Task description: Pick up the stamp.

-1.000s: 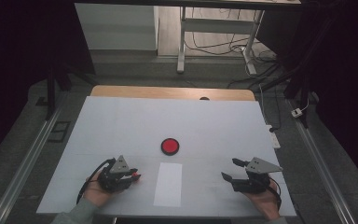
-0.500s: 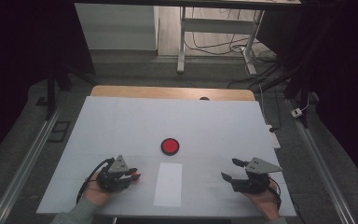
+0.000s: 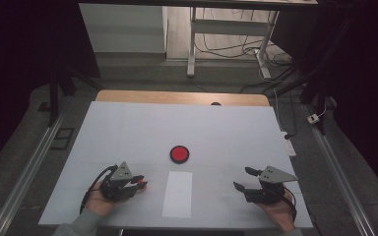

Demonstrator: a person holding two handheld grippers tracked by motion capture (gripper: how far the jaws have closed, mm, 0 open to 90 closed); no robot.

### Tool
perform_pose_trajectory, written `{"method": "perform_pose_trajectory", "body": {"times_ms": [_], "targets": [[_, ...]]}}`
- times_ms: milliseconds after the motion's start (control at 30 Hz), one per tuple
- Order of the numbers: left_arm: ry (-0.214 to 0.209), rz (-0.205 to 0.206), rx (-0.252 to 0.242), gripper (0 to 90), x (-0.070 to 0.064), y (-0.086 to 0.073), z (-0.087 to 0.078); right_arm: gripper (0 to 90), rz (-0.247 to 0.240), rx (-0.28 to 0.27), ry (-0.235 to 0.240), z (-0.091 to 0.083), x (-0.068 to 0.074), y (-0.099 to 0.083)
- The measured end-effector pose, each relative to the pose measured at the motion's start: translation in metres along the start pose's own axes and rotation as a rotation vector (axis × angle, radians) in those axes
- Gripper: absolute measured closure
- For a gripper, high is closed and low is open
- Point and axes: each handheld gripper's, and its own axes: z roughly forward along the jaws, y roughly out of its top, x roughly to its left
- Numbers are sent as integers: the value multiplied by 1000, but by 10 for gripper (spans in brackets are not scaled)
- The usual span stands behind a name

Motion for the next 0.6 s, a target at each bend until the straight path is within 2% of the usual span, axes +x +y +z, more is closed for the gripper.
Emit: {"method": "perform_pose_trajectory", "body": {"times_ms": [600], "targets": [[6, -31, -73, 720, 4, 5, -10, 288, 3, -2, -4, 1, 0, -1]]}}
